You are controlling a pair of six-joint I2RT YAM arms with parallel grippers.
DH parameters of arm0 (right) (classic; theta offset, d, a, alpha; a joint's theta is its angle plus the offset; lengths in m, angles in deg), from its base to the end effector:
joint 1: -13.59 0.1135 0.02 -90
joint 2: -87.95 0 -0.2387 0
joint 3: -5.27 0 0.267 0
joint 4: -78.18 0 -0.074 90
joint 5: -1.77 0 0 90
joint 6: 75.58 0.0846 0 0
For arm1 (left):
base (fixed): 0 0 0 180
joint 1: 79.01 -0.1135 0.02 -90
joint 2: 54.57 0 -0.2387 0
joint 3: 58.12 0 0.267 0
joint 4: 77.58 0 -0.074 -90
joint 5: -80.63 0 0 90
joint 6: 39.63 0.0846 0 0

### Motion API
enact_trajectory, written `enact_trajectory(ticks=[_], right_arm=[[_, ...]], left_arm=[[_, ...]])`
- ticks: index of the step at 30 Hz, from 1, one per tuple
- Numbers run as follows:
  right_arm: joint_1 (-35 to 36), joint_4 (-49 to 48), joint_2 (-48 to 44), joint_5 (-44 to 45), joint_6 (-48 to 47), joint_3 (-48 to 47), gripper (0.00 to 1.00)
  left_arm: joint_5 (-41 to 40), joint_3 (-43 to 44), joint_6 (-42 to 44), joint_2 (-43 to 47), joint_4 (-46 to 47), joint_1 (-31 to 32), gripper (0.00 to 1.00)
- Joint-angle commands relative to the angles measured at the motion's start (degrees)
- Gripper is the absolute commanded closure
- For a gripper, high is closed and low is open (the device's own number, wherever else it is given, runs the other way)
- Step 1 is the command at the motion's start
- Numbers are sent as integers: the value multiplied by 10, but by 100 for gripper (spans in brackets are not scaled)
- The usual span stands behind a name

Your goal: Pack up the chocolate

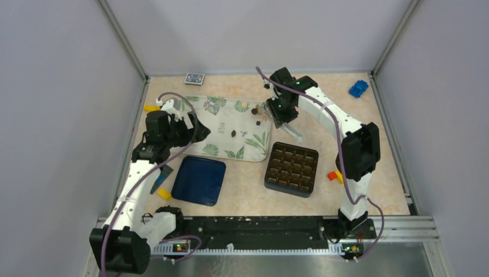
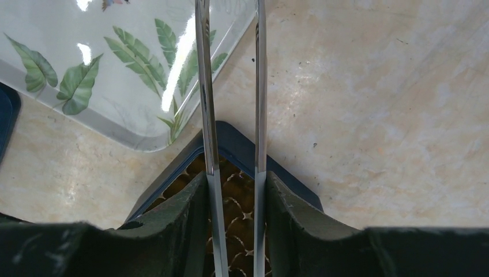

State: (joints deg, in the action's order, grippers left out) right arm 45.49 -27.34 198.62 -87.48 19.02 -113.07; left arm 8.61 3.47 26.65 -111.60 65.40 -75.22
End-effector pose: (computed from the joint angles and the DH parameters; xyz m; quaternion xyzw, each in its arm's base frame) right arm 0.3668 0.2270 0.2267 -0.2299 0.9522 0.0569 0.1929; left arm 0.2842 -0.0450 0.2521 -0.0757 0.8657 -0.2461 0.4292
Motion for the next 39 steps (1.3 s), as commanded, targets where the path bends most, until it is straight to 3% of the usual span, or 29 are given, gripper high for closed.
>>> enact_trajectory(ticks=[1, 10, 39], right_arm=[[17, -10, -13, -5, -9, -4, 63], [27, -10, 5, -15, -15, -4, 58], [28, -39, 59, 8, -14, -15, 62]], left_arm=[[-10, -7, -1, 19, 8, -2, 1], [-9, -13, -5, 21, 9, -2, 1], [-13, -17, -4, 36, 7, -2, 1]])
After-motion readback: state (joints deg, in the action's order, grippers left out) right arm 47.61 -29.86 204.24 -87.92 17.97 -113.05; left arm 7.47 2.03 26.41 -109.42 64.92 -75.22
